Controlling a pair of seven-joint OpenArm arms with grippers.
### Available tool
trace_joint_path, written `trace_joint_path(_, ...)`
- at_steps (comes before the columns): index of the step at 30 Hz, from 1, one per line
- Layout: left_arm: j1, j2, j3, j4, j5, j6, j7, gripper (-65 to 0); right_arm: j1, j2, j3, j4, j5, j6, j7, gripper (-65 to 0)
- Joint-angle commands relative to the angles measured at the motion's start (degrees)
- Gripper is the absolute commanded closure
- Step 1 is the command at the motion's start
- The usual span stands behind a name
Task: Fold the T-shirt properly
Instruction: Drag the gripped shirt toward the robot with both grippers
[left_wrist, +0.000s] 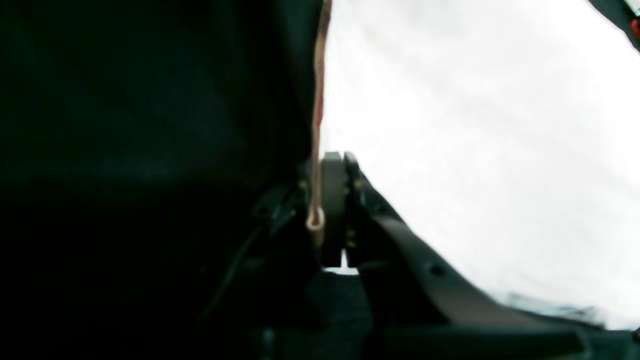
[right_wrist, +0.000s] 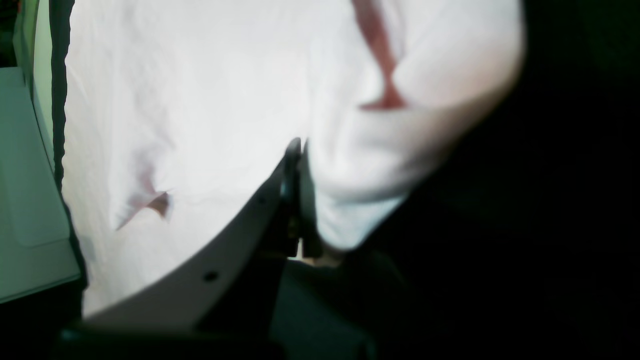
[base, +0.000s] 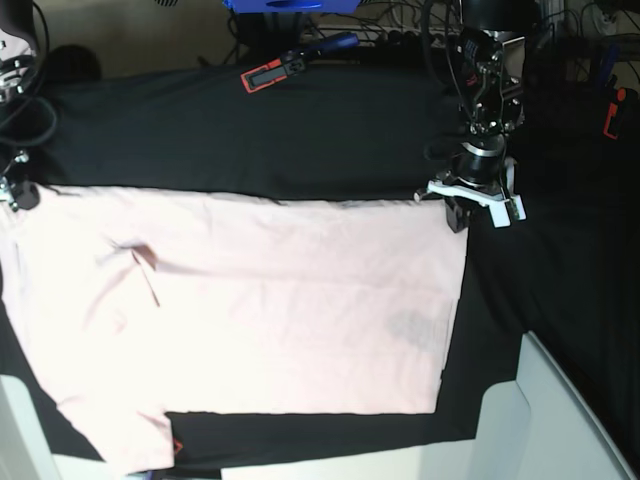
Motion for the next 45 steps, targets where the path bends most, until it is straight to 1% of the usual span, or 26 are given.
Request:
trace_joint_path(1, 0.02, -0.43, -0.09, 1.81, -0.04, -0.21, -0.72, 0.0, 0.41, 1.76, -0.02, 0.90, 0.58, 0.41, 0.53, 0.0)
trace_joint_path(5, 1.42, -0.52, -0.09, 2.69, -0.04, -0.21, -0.72, 0.0, -0.64, 1.76, -0.02, 1.07, 0.58, 0.41, 0.53, 0.0)
trace_joint_path(8, 2.30, -0.52, -0.18, 2.60, 0.14, -0.21, -0.72, 0.0, -1.35, 1.59, -0.02, 4.15, 0.58, 0.41, 0.00, 0.0)
trace_joint_path(12, 3.36, -0.61, -0.18, 2.95, 0.23, -0.21, -0.90, 0.0, -1.70, 1.24, -0.02, 9.34, 0.66, 0.41, -4.75, 0.0)
trace_joint_path(15, 3.36, -0.61, -0.18, 2.95, 0.23, -0.21, -0.81, 0.0, -1.70, 0.18, -0.02, 12.59, 0.66, 0.41, -6.42, 0.0)
trace_joint_path(18, 3.44, -0.61, -0.18, 4.01, 0.05, -0.21, -0.72, 0.0, -1.96, 0.01, -0.02, 13.56, 0.66, 0.41, -6.42, 0.0)
trace_joint_path(24, 6.78, -0.61, -0.18, 9.90, 0.23, -0.21, -0.72, 0.0, -2.05, 0.01, -0.02, 13.56, 0.66, 0.41, -6.42, 0.0)
trace_joint_path(29, 9.25, -0.35, -3.61, 10.34, 0.32, 0.67, -0.64, 0.0, -2.05, 0.01, -0.02, 13.56, 0.66, 0.41, -6.42, 0.0)
trace_joint_path(33, 10.30, -0.52, -3.61, 10.42, 0.32, 0.67, -0.72, 0.0, -2.05, 0.01, -0.02, 13.56, 0.66, 0.41, -6.42, 0.0)
trace_joint_path(38, 12.59, -0.52, -3.61, 13.68, 0.32, 0.67, -0.72, 0.0, -2.31, 0.01, -0.02, 13.56, 0.40, 0.41, -6.42, 0.0)
trace_joint_path(45, 14.61, -0.52, -3.61, 14.38, 0.32, 0.67, -0.72, 0.0, -5.13, 0.01, -0.02, 13.56, 0.58, 0.41, -6.42, 0.0)
